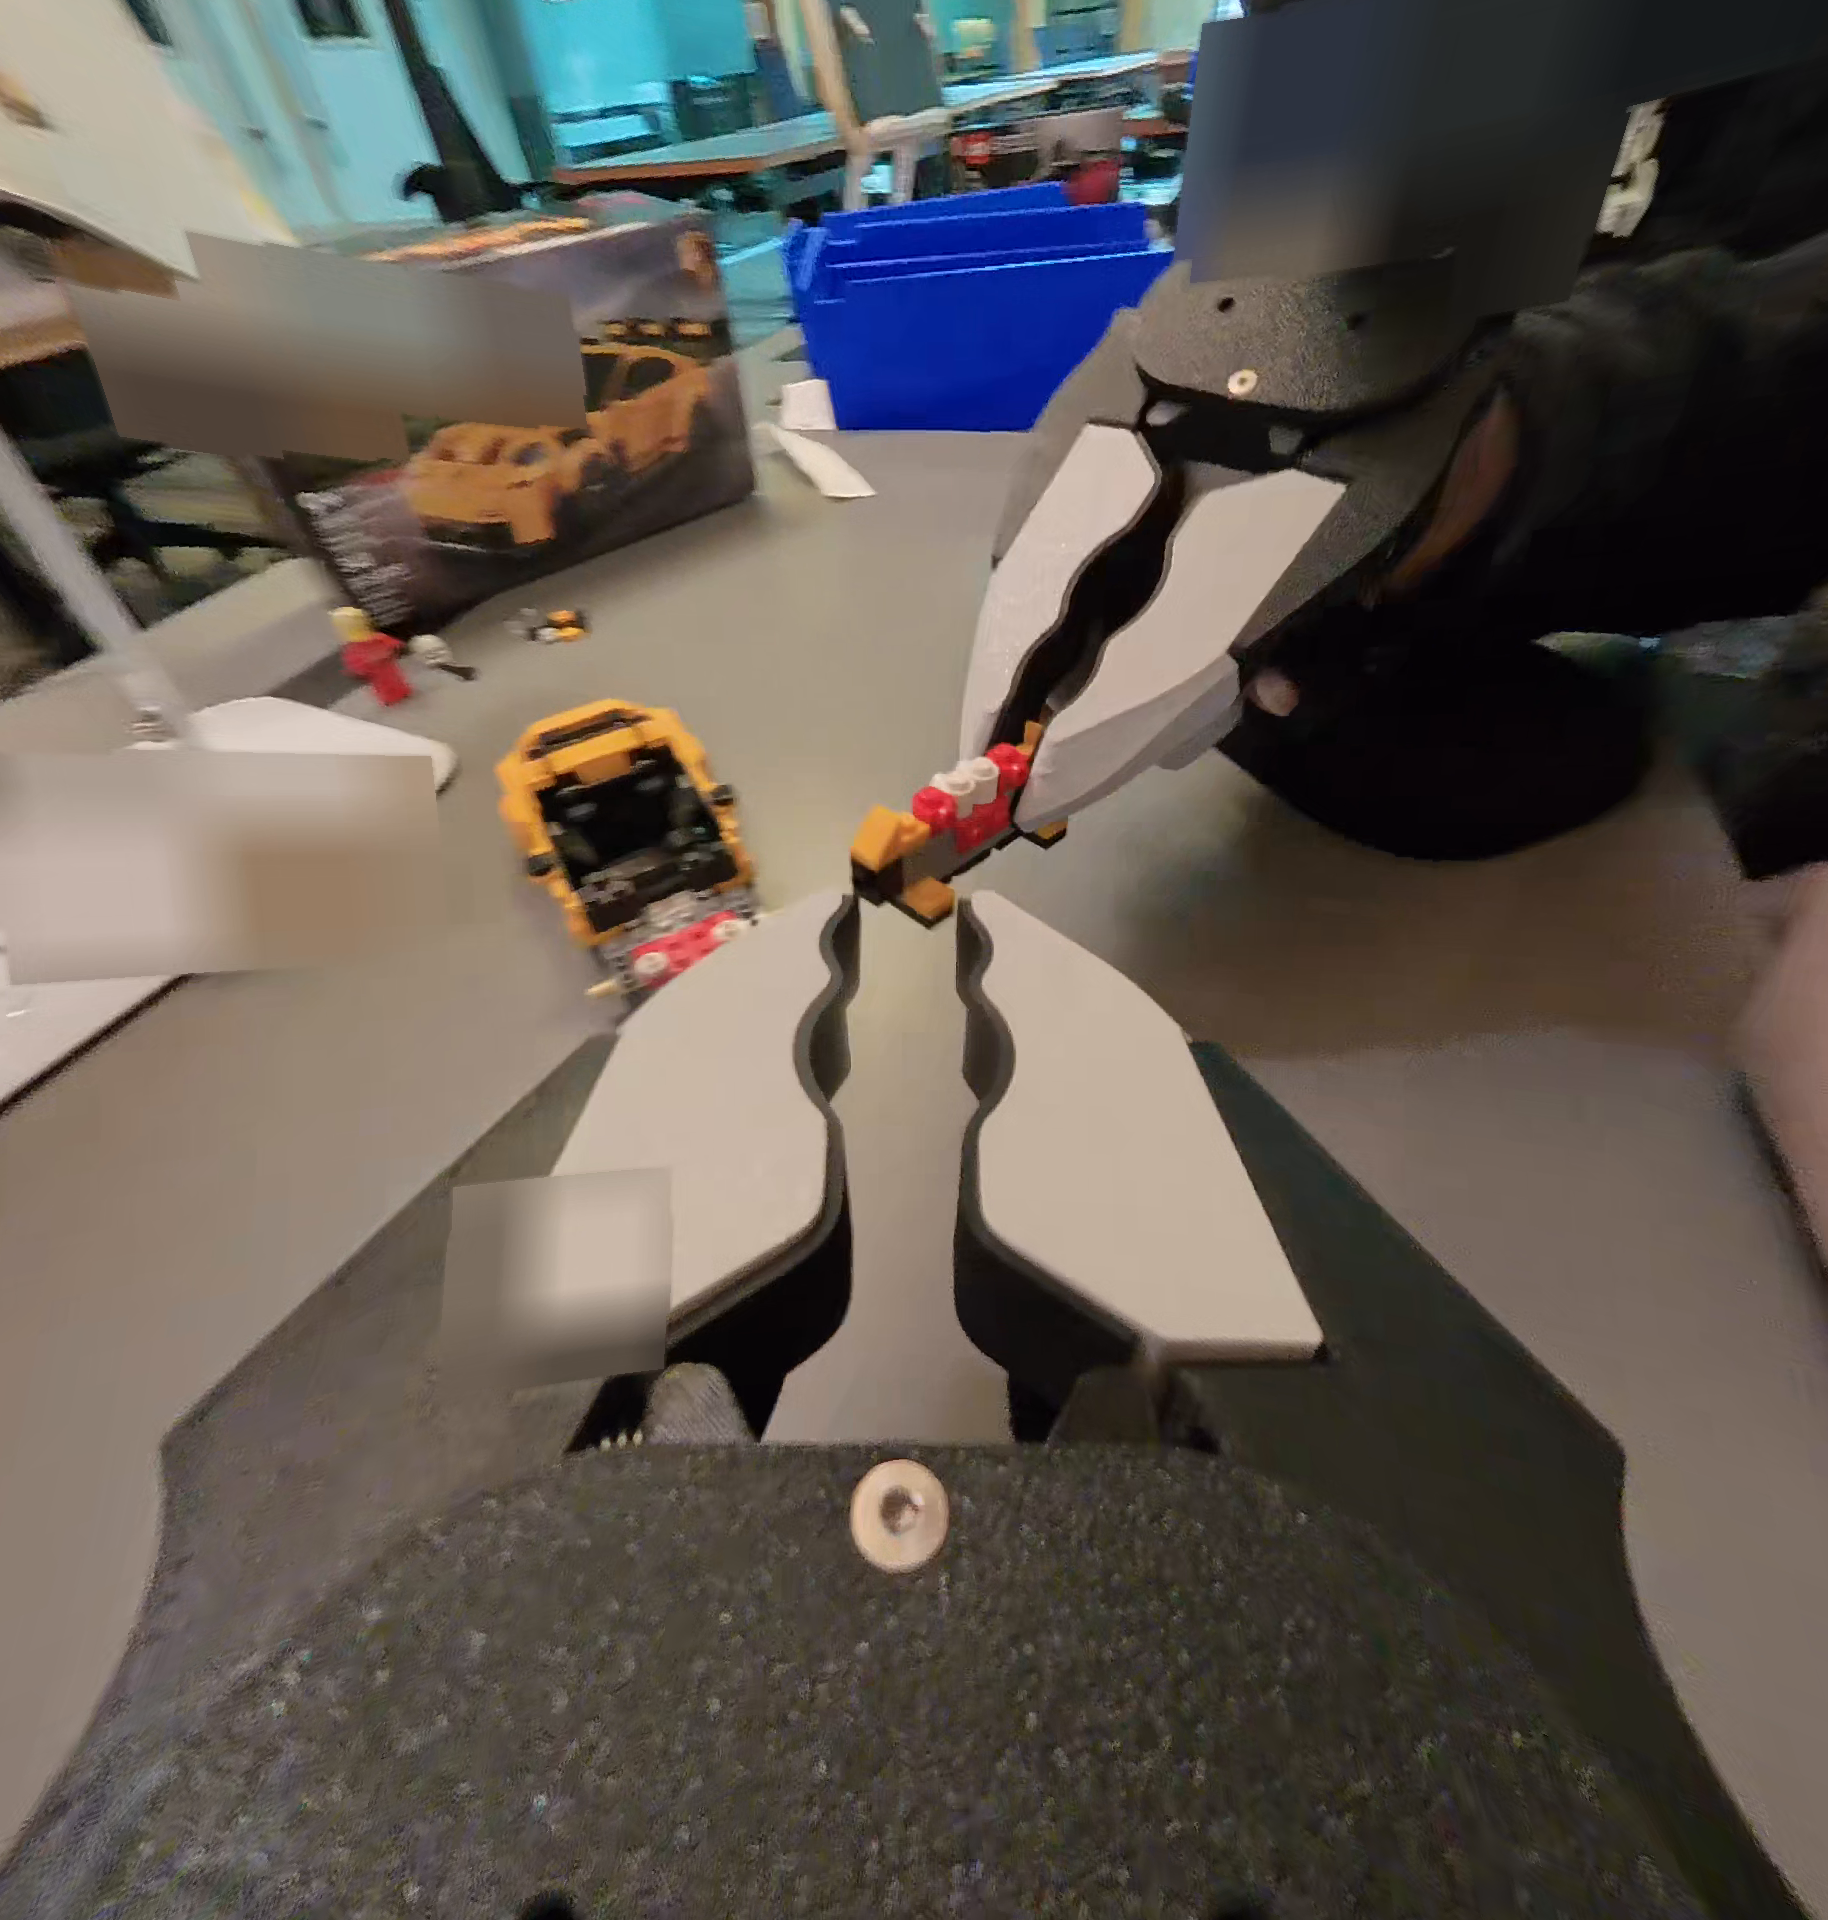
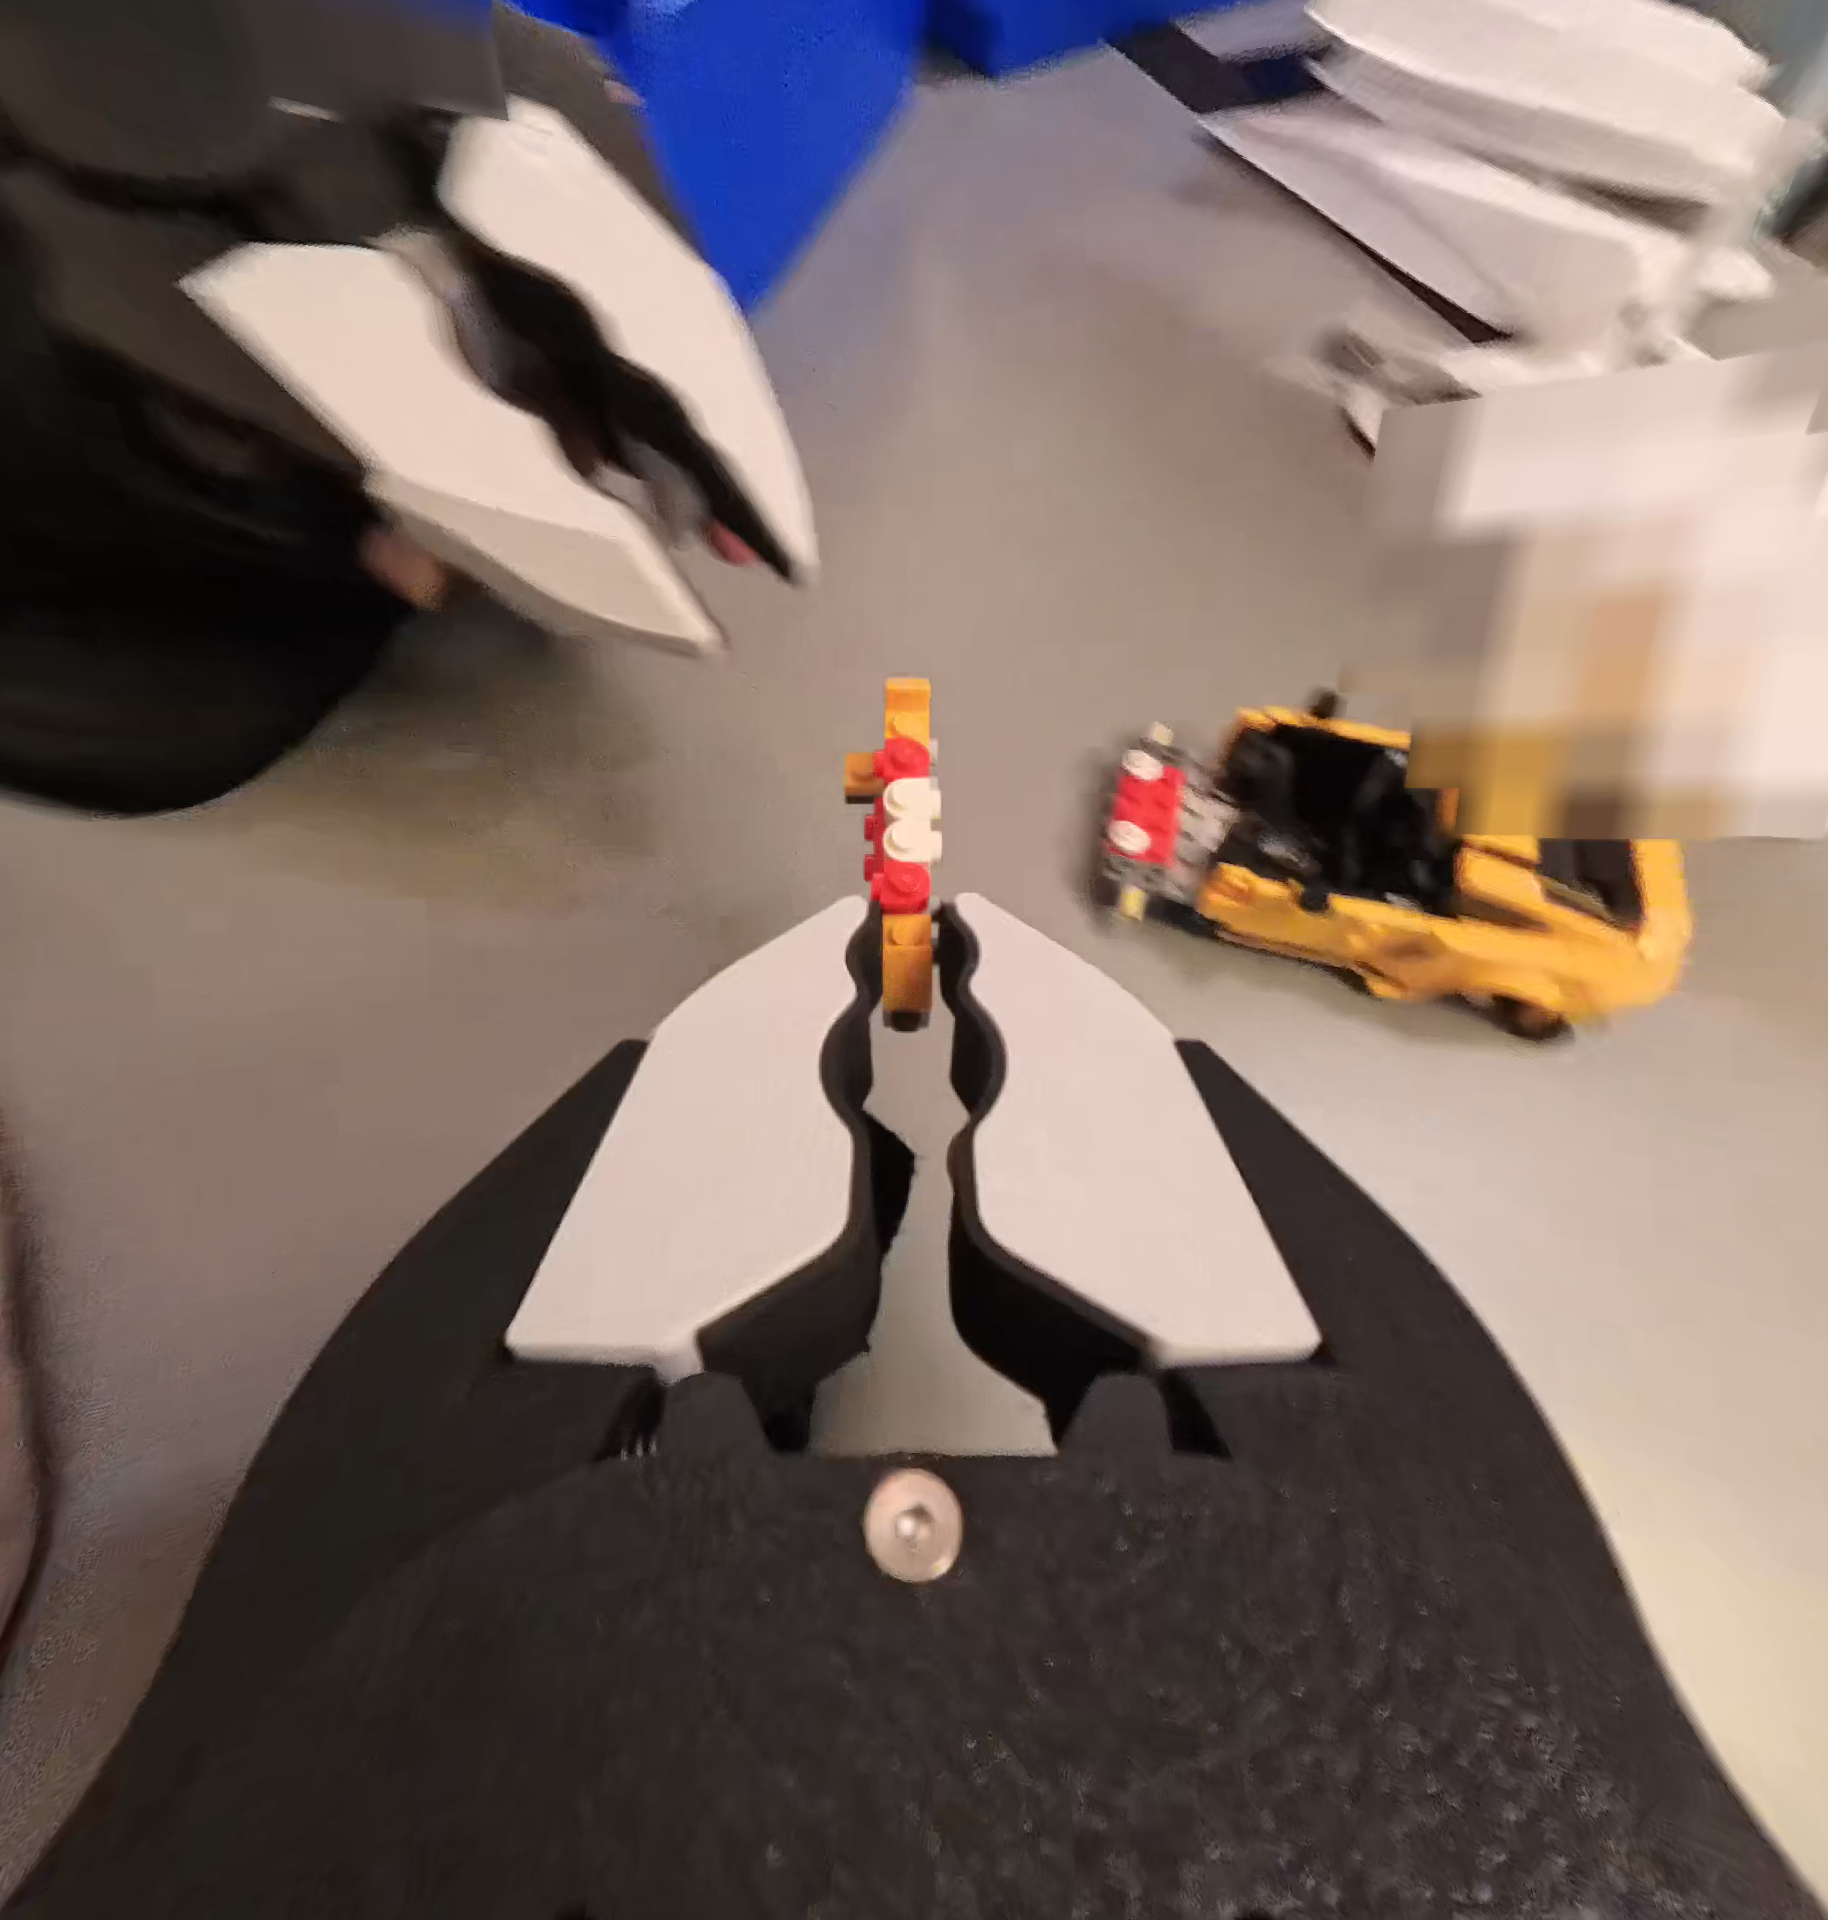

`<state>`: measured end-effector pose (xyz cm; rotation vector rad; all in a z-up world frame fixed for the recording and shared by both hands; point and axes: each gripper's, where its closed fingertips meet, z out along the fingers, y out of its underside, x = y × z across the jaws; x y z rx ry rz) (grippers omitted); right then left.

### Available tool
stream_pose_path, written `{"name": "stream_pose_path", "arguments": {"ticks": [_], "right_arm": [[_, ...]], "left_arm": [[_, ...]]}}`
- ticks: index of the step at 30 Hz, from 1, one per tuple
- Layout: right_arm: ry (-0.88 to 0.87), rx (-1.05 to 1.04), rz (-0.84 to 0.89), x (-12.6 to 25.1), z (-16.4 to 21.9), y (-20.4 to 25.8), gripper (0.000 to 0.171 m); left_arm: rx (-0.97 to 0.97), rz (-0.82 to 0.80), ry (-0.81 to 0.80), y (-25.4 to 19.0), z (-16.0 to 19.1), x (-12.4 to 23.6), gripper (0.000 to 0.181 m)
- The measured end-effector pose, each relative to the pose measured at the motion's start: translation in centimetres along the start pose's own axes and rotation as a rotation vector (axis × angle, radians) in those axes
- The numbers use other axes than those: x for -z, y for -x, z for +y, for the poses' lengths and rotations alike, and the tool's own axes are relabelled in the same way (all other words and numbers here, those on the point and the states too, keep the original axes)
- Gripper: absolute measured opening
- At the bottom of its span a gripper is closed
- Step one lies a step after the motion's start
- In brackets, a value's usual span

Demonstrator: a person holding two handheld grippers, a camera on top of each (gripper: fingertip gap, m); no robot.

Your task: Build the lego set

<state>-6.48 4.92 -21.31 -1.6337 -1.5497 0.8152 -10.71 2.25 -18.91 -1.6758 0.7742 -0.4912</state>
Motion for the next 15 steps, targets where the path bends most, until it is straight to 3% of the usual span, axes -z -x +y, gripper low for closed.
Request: {"name": "stream_pose_path", "arguments": {"ticks": [4,15], "right_arm": [[0.127,-0.132,0.186,-1.5,2.3,-3.5,0.009],[0.251,-0.156,0.143,-2.9,4.6,-1.2,0.014]], "left_arm": [[0.008,-0.083,-0.015,1.3,-0.2,0.4,0.015],[0.011,-0.14,-0.006,2.1,0.0,0.6,0.013]]}}
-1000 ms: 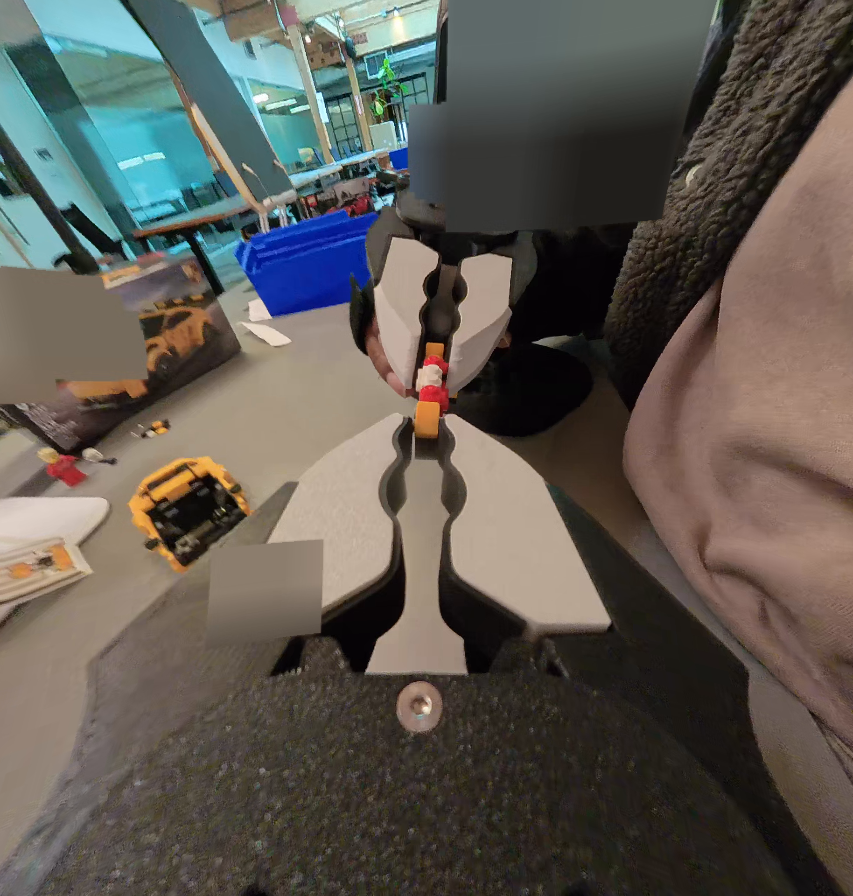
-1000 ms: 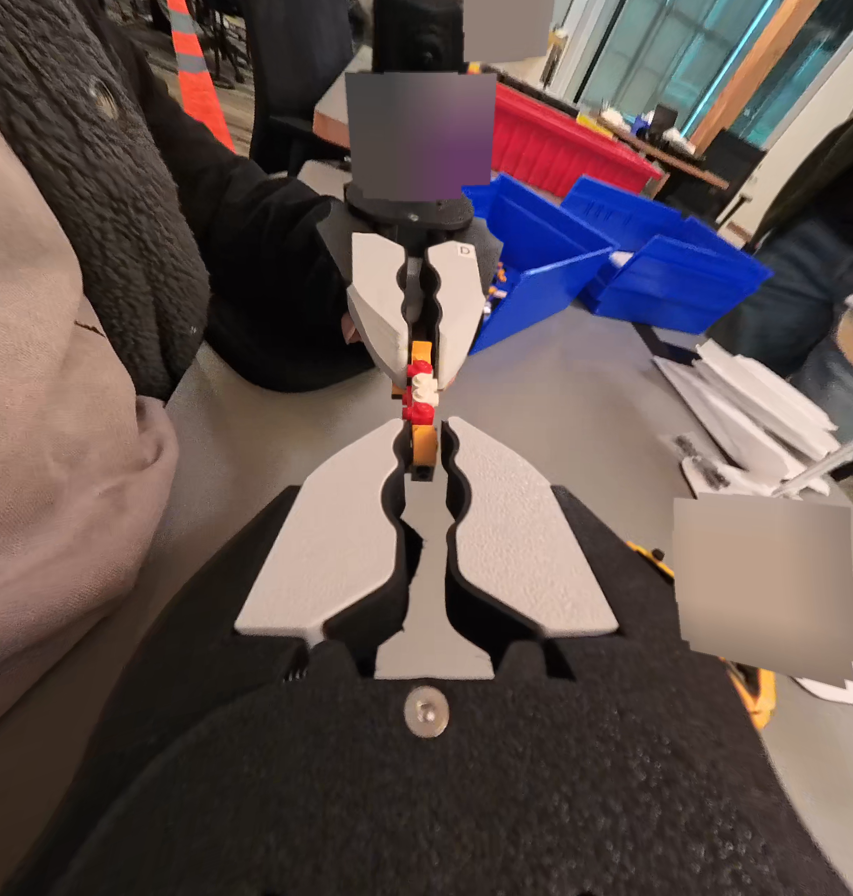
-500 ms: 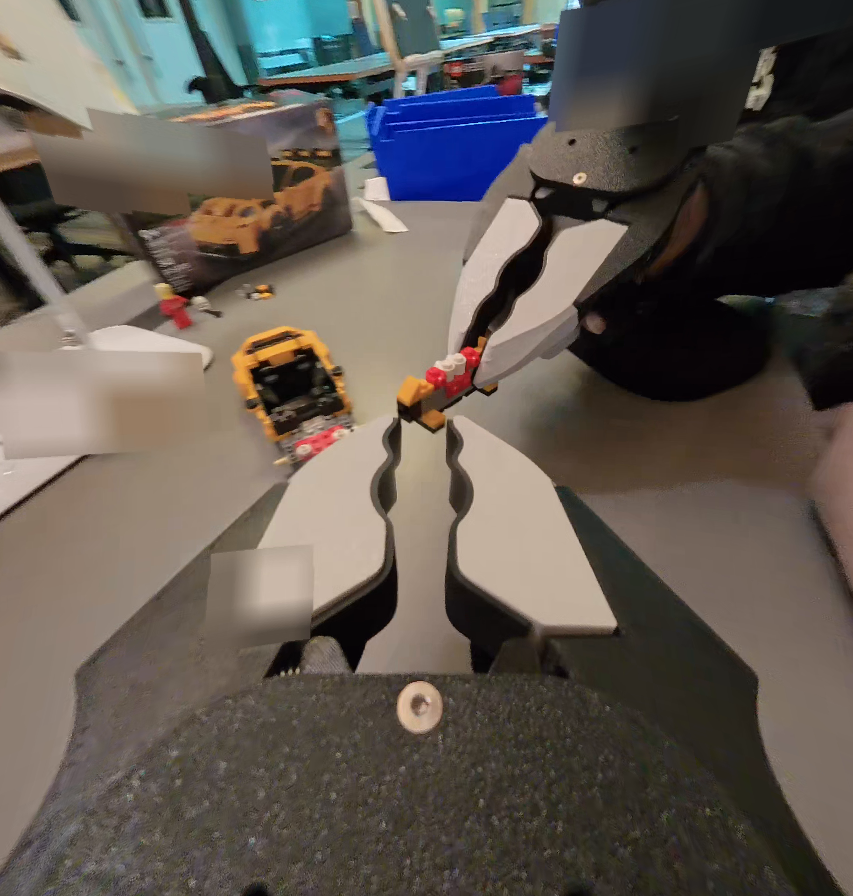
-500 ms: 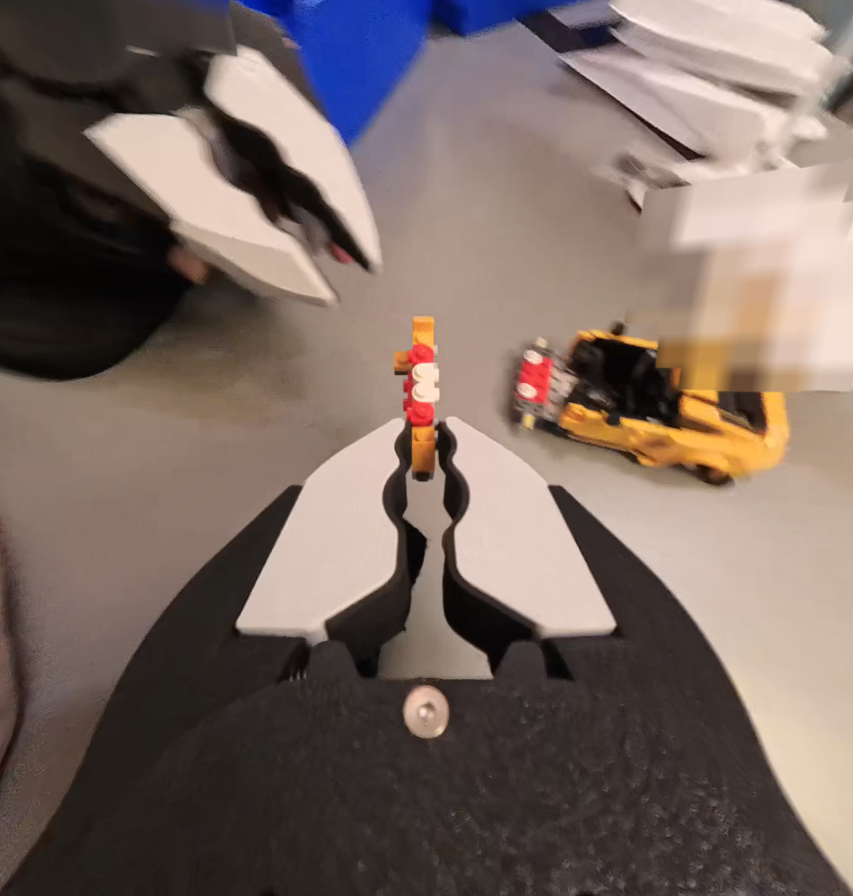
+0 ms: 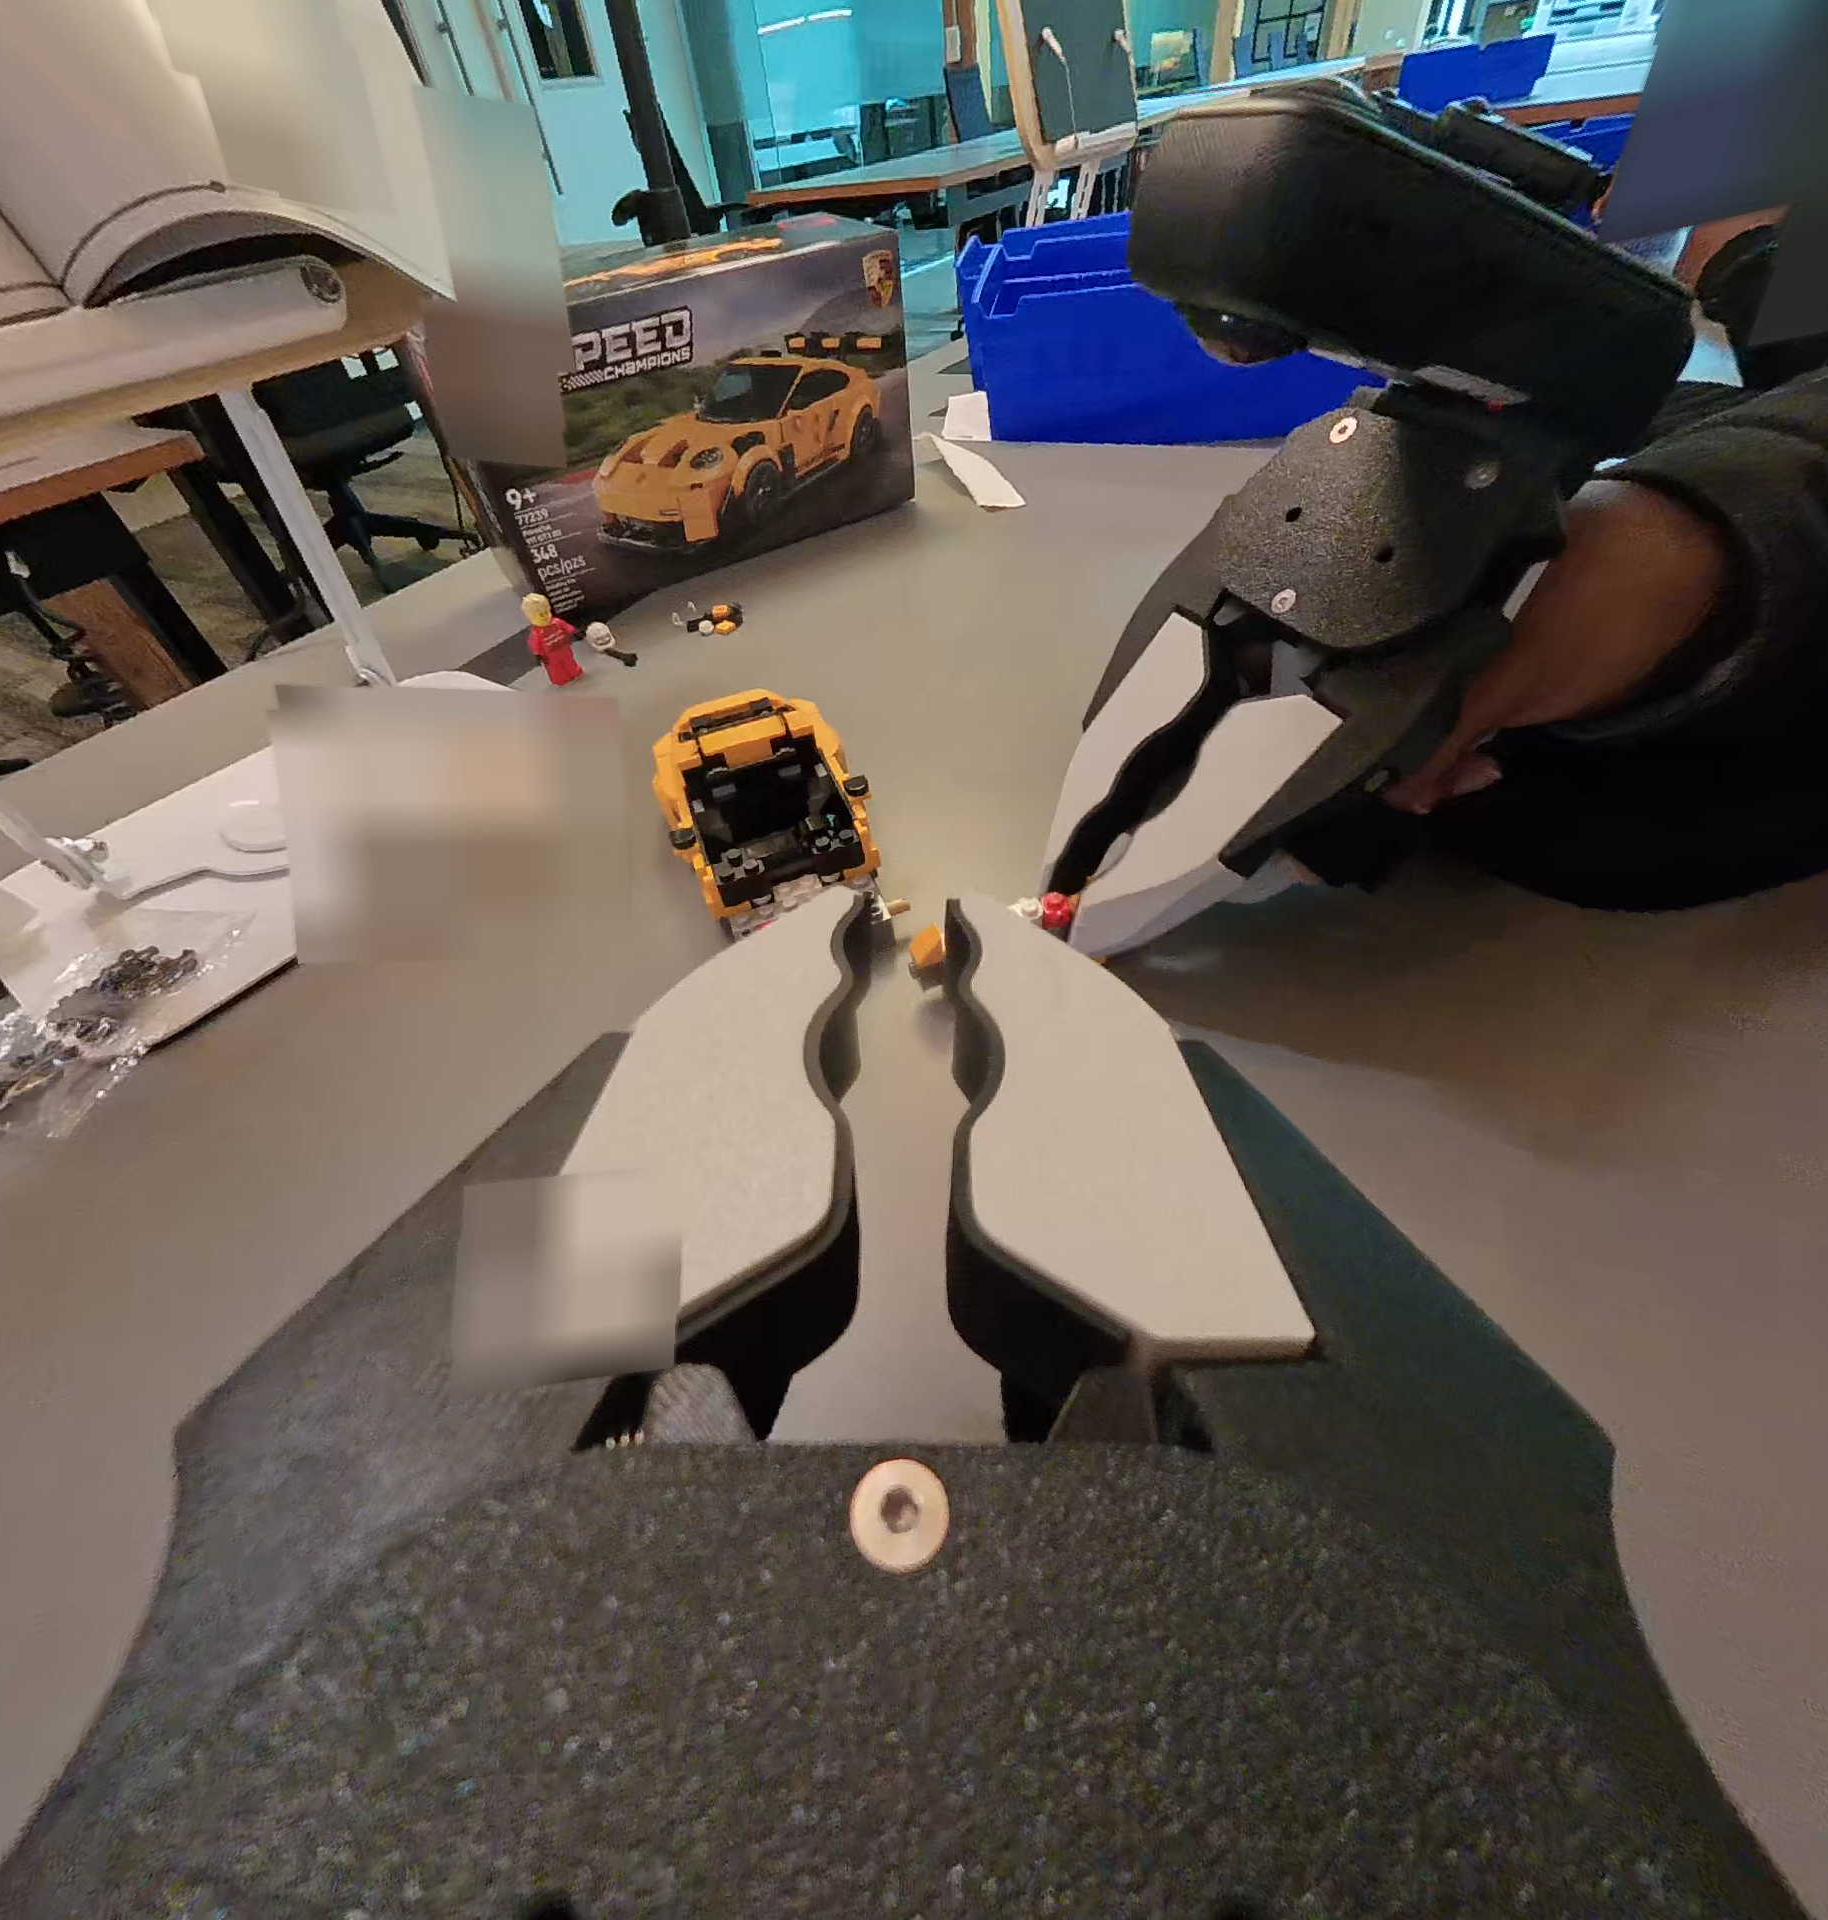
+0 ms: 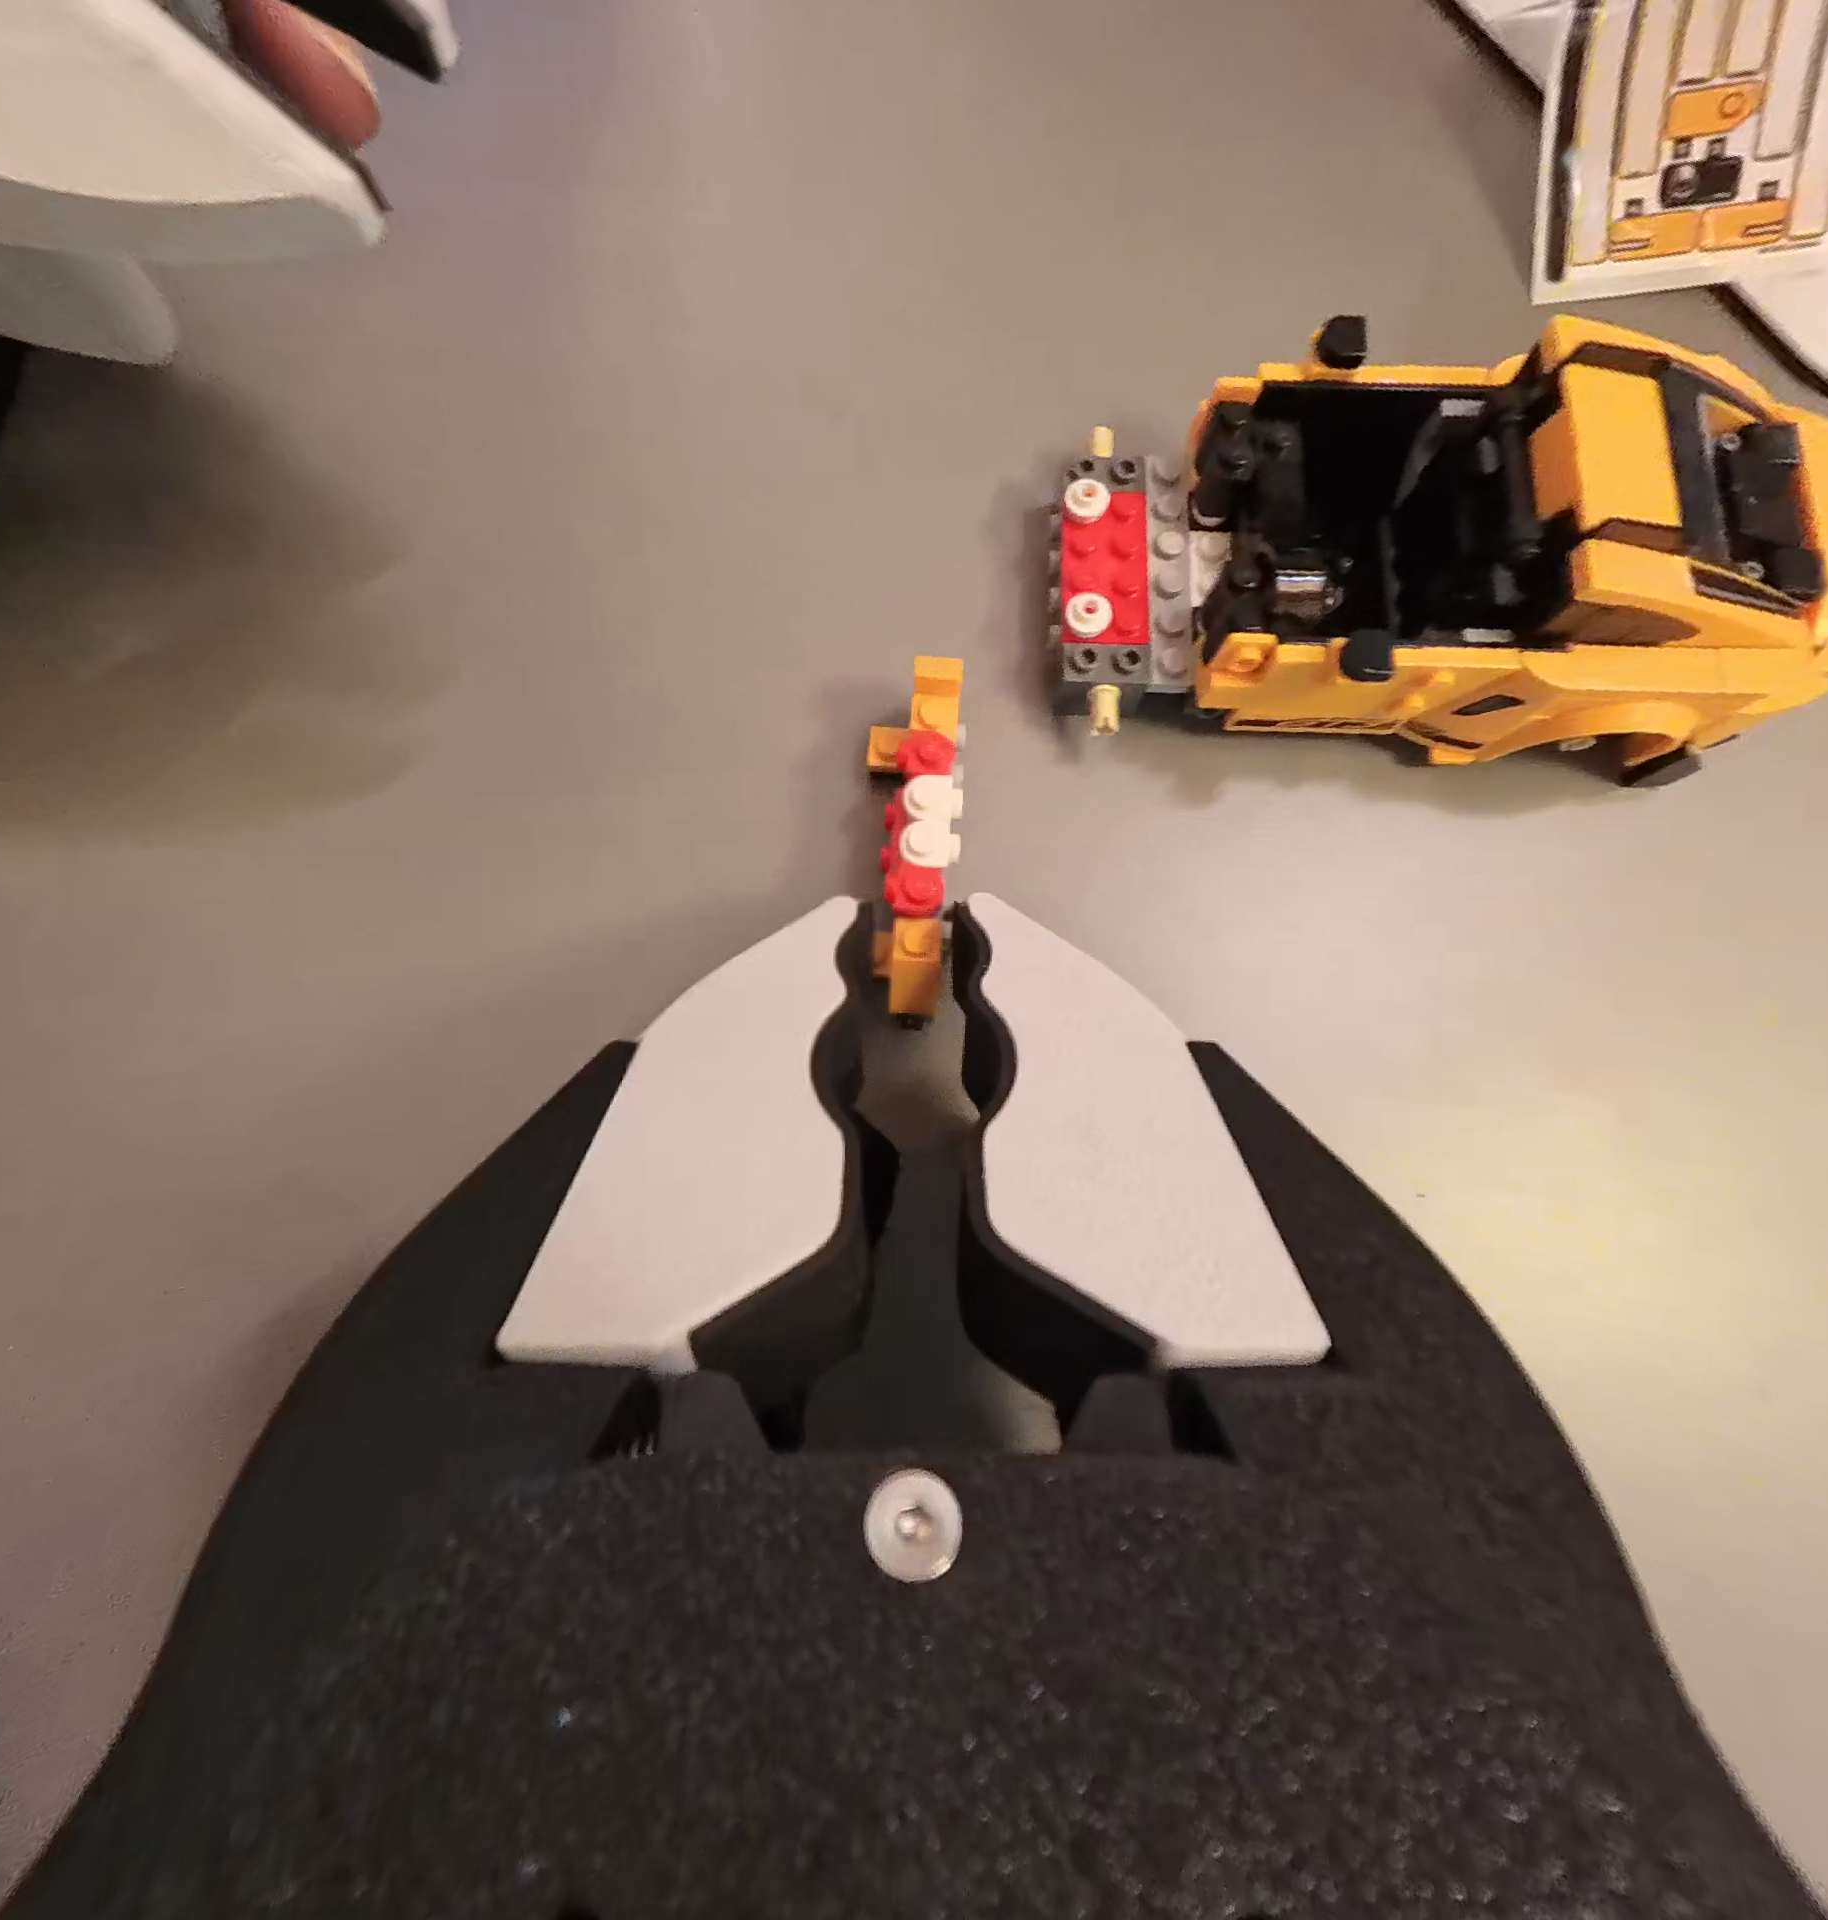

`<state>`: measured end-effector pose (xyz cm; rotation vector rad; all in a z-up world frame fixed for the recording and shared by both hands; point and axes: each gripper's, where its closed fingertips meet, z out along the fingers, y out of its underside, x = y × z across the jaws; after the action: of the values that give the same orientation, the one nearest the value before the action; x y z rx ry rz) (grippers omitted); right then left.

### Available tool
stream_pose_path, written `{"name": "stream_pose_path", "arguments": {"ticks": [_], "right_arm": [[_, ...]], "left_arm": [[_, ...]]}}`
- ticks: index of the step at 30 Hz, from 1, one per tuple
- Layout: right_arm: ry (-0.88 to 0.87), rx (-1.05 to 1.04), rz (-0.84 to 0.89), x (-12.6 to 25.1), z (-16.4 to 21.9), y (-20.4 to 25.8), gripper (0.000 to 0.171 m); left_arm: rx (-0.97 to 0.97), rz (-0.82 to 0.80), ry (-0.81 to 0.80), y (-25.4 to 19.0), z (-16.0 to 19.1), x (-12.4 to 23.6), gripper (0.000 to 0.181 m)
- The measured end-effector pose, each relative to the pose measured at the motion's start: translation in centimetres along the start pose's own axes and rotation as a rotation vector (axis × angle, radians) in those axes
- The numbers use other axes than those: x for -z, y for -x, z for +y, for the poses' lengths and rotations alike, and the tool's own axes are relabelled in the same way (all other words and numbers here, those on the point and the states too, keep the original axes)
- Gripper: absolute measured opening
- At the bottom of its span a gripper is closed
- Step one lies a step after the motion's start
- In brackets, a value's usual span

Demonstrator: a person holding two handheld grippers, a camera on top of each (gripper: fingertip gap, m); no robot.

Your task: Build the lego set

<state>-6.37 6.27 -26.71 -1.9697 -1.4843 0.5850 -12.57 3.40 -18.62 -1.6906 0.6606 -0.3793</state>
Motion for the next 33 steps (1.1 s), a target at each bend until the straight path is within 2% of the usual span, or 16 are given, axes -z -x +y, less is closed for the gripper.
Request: {"name": "stream_pose_path", "arguments": {"ticks": [5,9,12,14,17,22,24,27,32,33], "right_arm": [[-0.032,-0.014,-0.116,1.3,-0.5,1.6,0.027],[-0.054,0.112,-0.164,2.7,-0.5,0.8,0.029],[0.023,0.159,-0.181,2.5,0.5,0.5,0.028],[0.063,0.156,-0.175,2.0,0.9,0.9,0.02],[0.055,0.178,-0.171,1.4,0.8,1.9,0.013],[0.011,0.176,-0.164,2.0,0.1,2.1,0.014],[-0.051,0.184,-0.159,2.7,-0.7,1.9,0.016],[-0.253,0.174,-0.1,4.5,-3.2,0.6,0.018],[-0.646,0.122,0.144,9.6,-8.0,-4.5,0.017],[-0.702,0.107,0.2,10.7,-8.6,-5.8,0.008]], "left_arm": [[0.002,0.002,0.004,0.0,0.1,0.0,0.013],[0.004,0.005,0.006,0.0,0.1,-0.1,0.012],[0.002,0.002,0.01,0.1,0.2,-0.1,0.012],[0.002,-0.003,0.013,0.2,0.2,-0.1,0.011],[0.005,-0.008,0.014,0.3,0.3,0.0,0.011],[0.002,-0.01,0.019,0.4,0.4,0.0,0.011],[0.003,-0.011,0.019,0.4,0.4,0.0,0.011],[0.004,-0.017,0.014,0.5,0.3,0.1,0.01],[-0.009,-0.082,-0.045,1.5,-0.7,0.9,0.0],[-0.007,-0.097,-0.058,1.7,-1.0,1.1,0.0]]}}
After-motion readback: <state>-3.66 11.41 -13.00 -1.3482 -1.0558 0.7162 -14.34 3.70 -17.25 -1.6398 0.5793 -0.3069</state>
